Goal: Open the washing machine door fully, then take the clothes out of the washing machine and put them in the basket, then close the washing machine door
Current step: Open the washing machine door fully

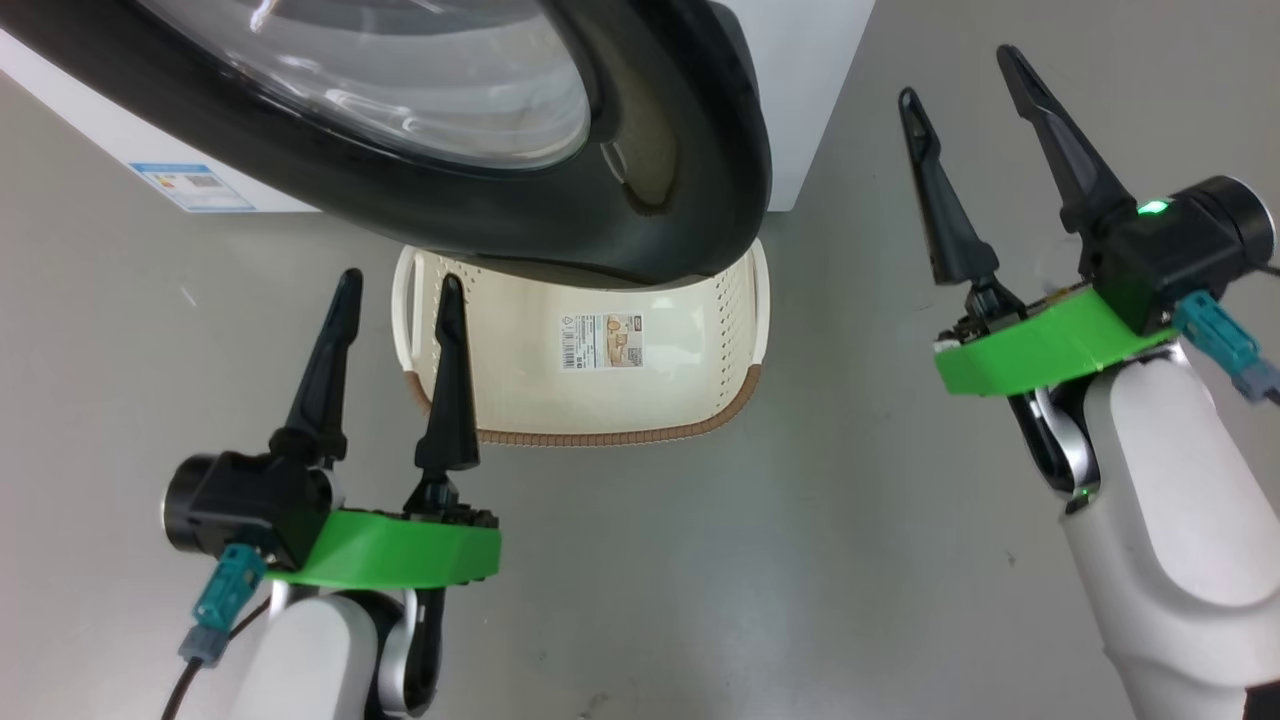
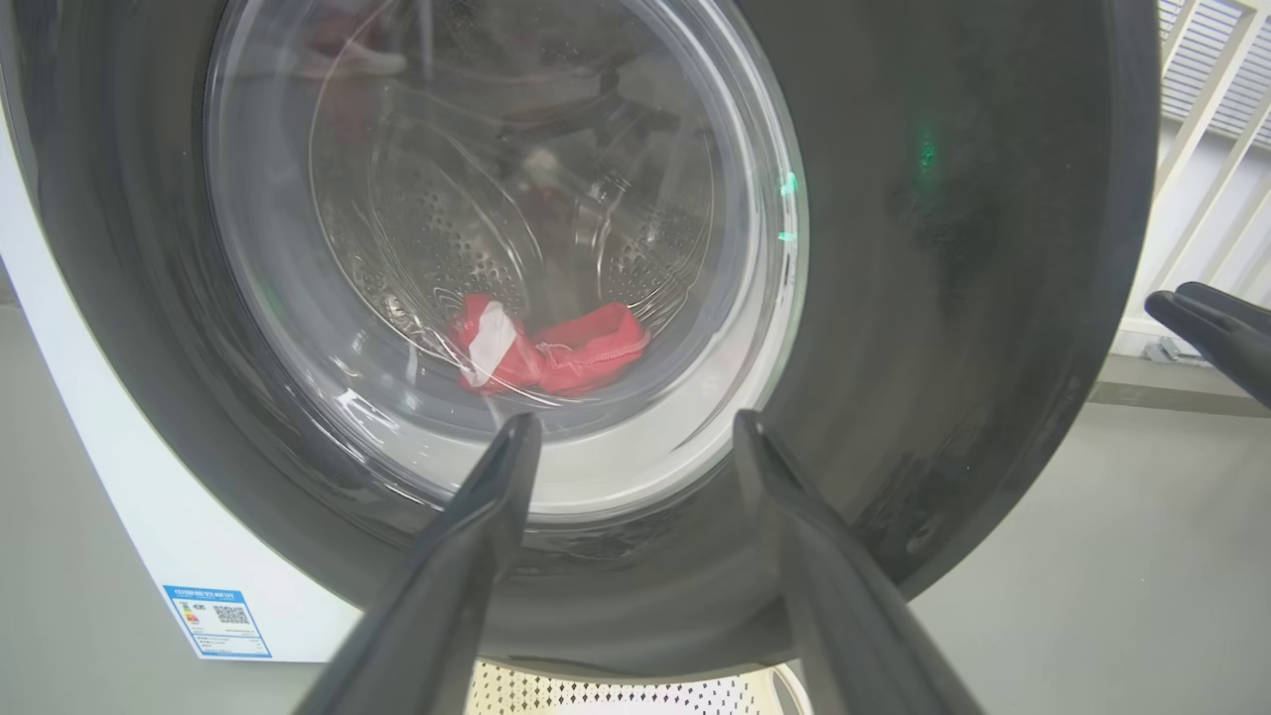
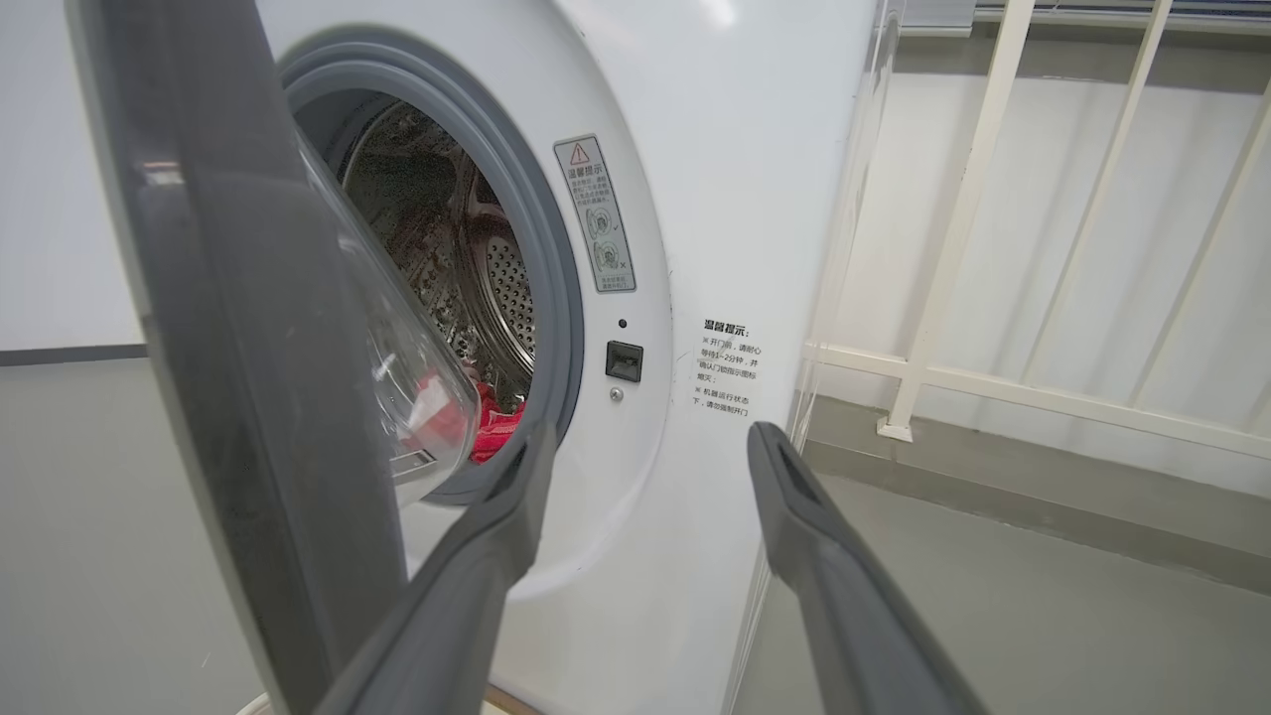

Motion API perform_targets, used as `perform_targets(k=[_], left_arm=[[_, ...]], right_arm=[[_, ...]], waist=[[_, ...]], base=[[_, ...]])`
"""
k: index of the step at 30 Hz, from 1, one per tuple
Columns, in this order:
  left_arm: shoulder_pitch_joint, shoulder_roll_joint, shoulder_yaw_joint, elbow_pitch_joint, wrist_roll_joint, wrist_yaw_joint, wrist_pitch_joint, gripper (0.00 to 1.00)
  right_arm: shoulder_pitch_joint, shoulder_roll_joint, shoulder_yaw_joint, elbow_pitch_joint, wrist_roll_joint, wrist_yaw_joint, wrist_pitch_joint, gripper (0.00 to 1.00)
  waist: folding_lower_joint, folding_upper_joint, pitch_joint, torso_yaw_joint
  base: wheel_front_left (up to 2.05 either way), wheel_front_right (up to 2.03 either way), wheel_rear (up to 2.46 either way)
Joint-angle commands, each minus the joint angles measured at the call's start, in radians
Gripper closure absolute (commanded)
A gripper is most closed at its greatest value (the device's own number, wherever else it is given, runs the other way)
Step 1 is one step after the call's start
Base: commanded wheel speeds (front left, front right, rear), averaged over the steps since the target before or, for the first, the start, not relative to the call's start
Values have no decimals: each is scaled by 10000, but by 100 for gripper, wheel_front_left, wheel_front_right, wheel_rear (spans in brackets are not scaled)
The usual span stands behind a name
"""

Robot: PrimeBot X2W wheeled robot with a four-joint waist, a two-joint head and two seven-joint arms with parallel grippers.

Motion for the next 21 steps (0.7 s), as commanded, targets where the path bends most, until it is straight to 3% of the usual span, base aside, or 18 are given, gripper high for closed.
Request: perform_targets(k=[1,10,21], left_arm=[[102,156,276,-329,115,89,-78,0],[203,156,276,-483,307,47,-78,0],[365,156,270,-620,320,115,-78,0]], right_arm=[[273,175,29,-475,-202,35,-49,0],[1512,453,-514,-1939,-908,35,-50,0],[2601,516,-696,-2683,-405,35,-51,0]], waist=[[0,-1,0,1],[0,-1,-6,-45],[0,-1,-123,-44]], base=[[0,0,0],[0,0,0],[0,0,0]])
